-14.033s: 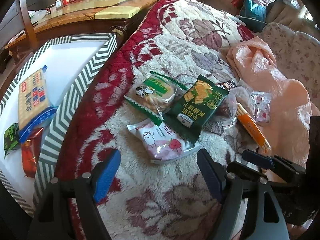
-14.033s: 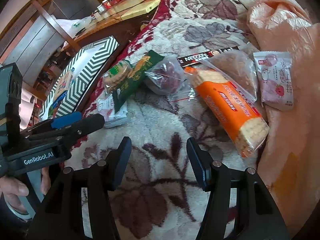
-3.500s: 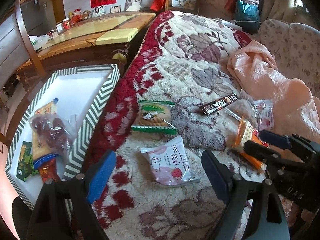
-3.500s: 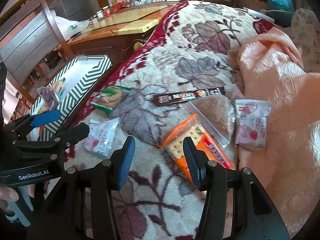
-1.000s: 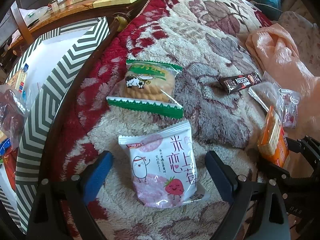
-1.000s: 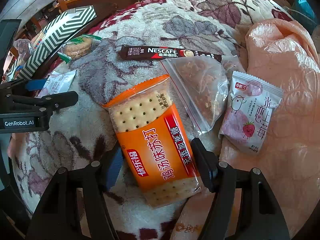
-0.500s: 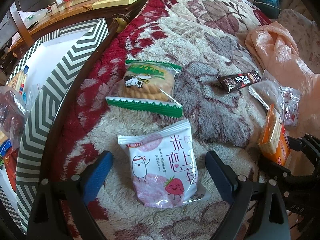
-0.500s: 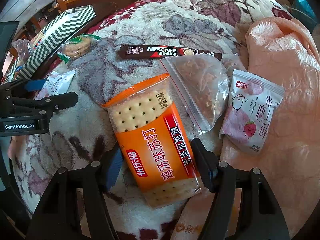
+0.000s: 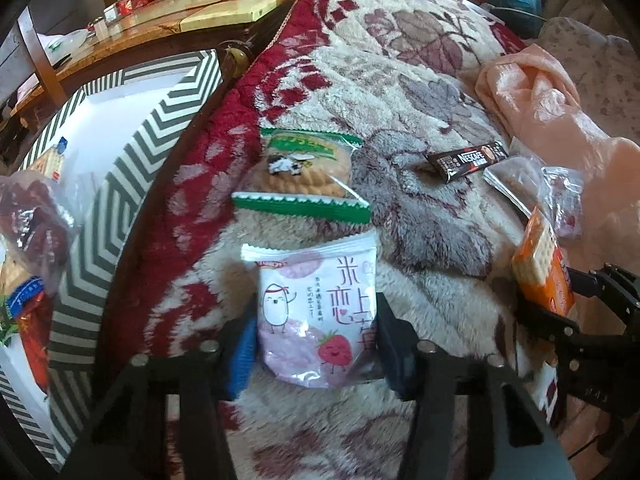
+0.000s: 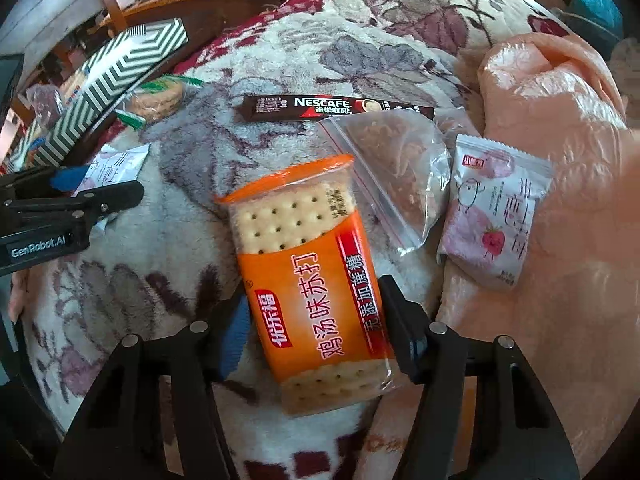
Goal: Organize snacks
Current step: 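Grasp the pink strawberry packet with the left tool while right grasps orange cracker pack, then carry the pink packet and orange cracker pack toward the white tray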
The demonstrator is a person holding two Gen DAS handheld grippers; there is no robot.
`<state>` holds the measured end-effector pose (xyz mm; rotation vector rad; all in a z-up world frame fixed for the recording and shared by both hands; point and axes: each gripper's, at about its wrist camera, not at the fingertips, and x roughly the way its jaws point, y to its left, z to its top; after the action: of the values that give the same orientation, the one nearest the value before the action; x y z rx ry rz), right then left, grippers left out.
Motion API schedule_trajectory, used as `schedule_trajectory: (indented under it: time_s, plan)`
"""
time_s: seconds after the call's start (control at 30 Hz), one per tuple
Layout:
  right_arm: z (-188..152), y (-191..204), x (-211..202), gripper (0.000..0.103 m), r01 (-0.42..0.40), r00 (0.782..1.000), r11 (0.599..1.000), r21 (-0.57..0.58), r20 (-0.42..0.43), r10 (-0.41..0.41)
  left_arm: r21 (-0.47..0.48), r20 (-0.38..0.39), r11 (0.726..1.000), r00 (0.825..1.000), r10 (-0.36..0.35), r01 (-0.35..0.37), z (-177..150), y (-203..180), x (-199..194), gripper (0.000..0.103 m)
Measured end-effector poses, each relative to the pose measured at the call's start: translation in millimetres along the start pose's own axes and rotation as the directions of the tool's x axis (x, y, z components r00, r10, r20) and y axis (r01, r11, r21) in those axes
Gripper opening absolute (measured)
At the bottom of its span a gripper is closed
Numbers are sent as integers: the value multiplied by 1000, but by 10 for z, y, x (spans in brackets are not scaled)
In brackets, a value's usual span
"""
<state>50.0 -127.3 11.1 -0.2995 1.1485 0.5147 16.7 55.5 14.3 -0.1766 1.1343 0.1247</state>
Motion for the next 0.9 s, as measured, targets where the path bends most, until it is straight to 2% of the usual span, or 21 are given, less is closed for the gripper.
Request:
schedule_trajectory:
  time_s: [0.07,0.3,0.6,0.9]
  plan:
    - [-38,18,-30,57,-15,1000,1000,17,6,15,-9,-5,1000,1000,-20,20,-37,84,-34,54]
    - [-144,207,-114,55,-92,995,995,40,32,90,-9,30,1000,999,-17,17,-173,236,-282,54]
    - [-104,398,-206,55,-136,989,989,49,60,134,22,85,999,996,27,-29,-214,195,-470,54]
    - [81,658,-345,55,-141,986,990,-10,86,142,21,137,997,988,74,-77,-186,265,-633,54]
